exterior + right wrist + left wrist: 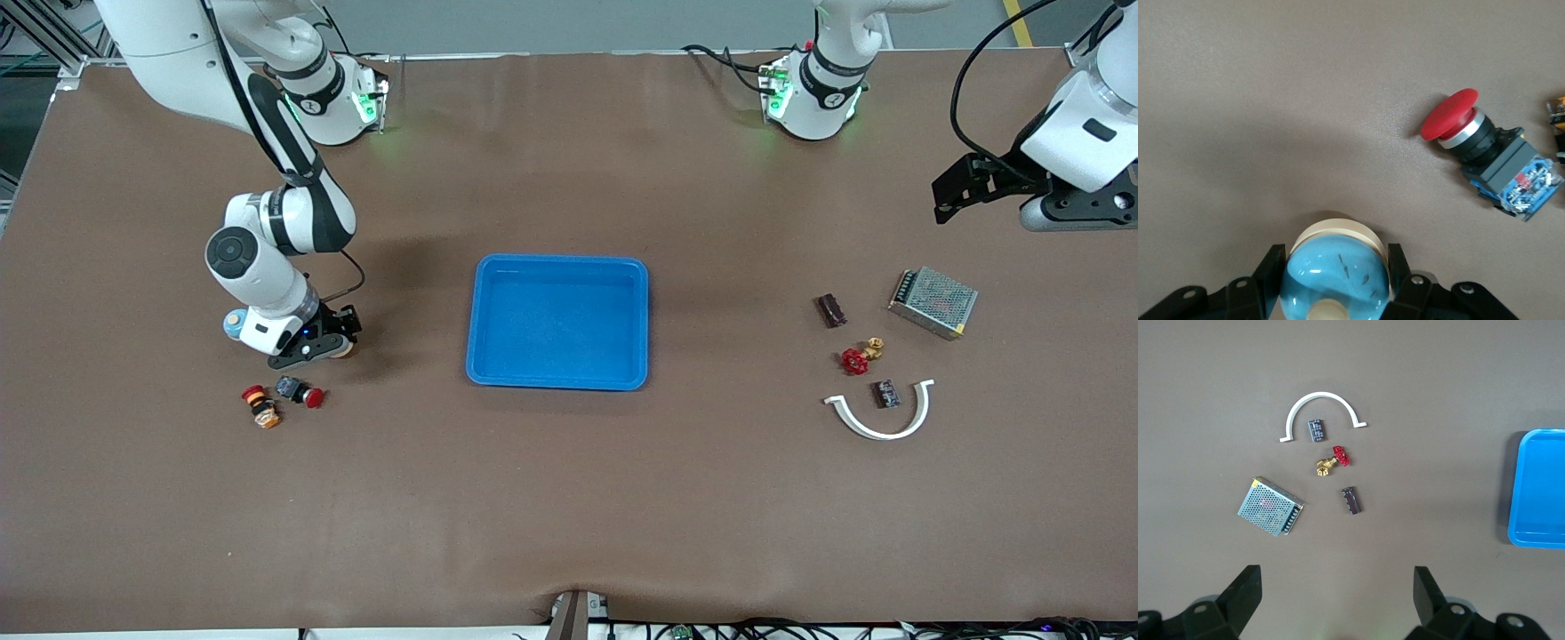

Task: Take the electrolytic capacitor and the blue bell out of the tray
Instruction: 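Carry the blue button with the right gripper toward the circuit breaker, then lower the button beside the circuit breaker and open the right gripper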

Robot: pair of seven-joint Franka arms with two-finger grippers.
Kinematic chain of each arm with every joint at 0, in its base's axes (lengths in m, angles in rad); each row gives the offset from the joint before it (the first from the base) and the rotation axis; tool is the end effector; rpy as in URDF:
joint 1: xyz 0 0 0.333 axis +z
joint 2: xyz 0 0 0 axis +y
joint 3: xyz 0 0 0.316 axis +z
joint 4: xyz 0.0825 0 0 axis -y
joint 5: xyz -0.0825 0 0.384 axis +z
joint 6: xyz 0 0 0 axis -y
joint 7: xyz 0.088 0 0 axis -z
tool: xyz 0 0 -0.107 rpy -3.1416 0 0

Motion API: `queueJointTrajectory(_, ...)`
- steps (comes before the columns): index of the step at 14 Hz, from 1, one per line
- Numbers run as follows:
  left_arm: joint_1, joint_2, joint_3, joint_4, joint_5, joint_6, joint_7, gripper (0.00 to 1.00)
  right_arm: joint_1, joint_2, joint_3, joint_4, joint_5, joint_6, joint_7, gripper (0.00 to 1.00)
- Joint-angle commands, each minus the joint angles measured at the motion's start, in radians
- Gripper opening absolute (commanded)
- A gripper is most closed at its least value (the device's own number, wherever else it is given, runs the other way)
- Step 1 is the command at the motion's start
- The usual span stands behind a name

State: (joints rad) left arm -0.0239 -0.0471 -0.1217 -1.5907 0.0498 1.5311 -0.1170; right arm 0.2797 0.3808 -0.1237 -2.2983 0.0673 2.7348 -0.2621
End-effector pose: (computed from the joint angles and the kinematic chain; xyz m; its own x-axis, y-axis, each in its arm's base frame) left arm 0.5308 -0.0740 0.6373 0.9996 -0.0266 -0.0062 -0.0269 -0.9980 -0.0566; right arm 0.5276 0.0784 0.1886 0.9317 0.3593 0.0540 0.3581 -0.9332 0.0307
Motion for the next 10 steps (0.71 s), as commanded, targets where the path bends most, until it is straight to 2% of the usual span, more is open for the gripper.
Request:
queueJointTrajectory(1, 0.007, -0.027, -0.003, -0.021, -0.016, -0.006, 0.000, 1.00, -0.011, 0.012, 0.012, -0.006, -0.009, 0.029, -0.005, 0.27)
queueJointTrajectory(4, 0.005, -0.025, -0.003, -0.021, -0.016, -0.006, 0.002, 1.00, -0.011, 0.013, 0.012, -0.006, -0.009, 0.031, -0.005, 0.28)
queueJointTrajectory(6, 0.005, -0.025, -0.003, -0.021, -0.016, -0.009, 0.002, 1.00, -0.011, 0.018, 0.012, -0.006, -0.009, 0.040, -0.005, 0.34)
queueJointTrajectory(7, 0.005, -0.025, -0.003, -0.021, -0.016, -0.009, 0.002, 1.00, -0.011, 0.020, 0.012, -0.004, -0.009, 0.040, -0.003, 0.45)
queueJointTrajectory(8, 0.005, -0.025, -0.003, -0.021, -0.016, -0.009, 0.002, 1.00, -0.013, 0.020, 0.012, -0.004, -0.008, 0.039, -0.002, 0.67)
queueJointTrajectory(9, 0.005, -0.025, -0.003, -0.021, -0.016, -0.015, 0.002, 1.00, -0.013, 0.018, 0.012, -0.003, -0.007, 0.033, 0.001, 1.00)
queueJointTrajectory(10, 0.005, -0.026, -0.003, -0.020, -0.016, -0.017, 0.002, 1.00, -0.016, 0.015, 0.012, -0.003, -0.007, 0.028, 0.003, 1.00)
